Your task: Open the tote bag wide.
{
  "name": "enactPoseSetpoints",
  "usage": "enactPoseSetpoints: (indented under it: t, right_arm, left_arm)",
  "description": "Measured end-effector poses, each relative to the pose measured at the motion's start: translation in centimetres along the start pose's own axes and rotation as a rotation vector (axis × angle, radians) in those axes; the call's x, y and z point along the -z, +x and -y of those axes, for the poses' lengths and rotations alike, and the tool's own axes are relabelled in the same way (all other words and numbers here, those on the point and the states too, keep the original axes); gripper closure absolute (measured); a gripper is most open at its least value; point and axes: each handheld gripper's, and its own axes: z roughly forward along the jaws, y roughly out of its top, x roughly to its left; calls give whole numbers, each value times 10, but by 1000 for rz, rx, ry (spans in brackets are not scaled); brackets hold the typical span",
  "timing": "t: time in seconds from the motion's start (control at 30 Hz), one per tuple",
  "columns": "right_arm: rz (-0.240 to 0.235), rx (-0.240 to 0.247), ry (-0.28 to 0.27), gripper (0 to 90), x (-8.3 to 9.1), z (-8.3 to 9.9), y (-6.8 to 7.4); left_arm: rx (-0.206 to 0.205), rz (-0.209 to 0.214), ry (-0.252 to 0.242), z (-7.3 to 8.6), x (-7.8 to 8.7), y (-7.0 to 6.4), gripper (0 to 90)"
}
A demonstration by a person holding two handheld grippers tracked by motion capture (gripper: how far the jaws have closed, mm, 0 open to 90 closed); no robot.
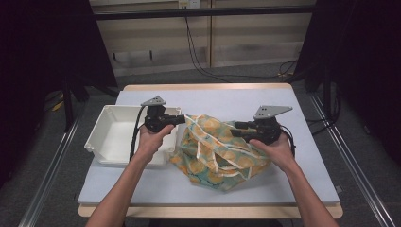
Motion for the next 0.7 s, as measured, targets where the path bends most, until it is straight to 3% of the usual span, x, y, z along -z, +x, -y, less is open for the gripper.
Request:
enactPoseSetpoints:
  t: [0.17, 0.33, 0.47, 0.53, 0.67, 0.7]
  right_arm:
    - [-63, 27, 7, 629, 10, 4, 23]
    - [-120, 43, 40, 523, 13, 15, 41]
    - [-113, 52, 69, 379, 12, 24, 48]
    - [-115, 53, 109, 322, 7, 31, 48]
    - [-105, 75, 164, 300, -1, 43, 51]
    - [-102, 83, 167, 361, -3, 45, 50]
  left_arm:
    - [22, -5, 1, 5, 2, 3, 900]
    - [24, -10, 8, 6, 0, 5, 900]
    - [37, -14, 2, 6, -1, 7, 900]
    - [40, -13, 1, 7, -2, 8, 900]
    - [41, -16, 5, 8, 0, 8, 900]
    - [38, -19, 7, 8, 0, 8, 900]
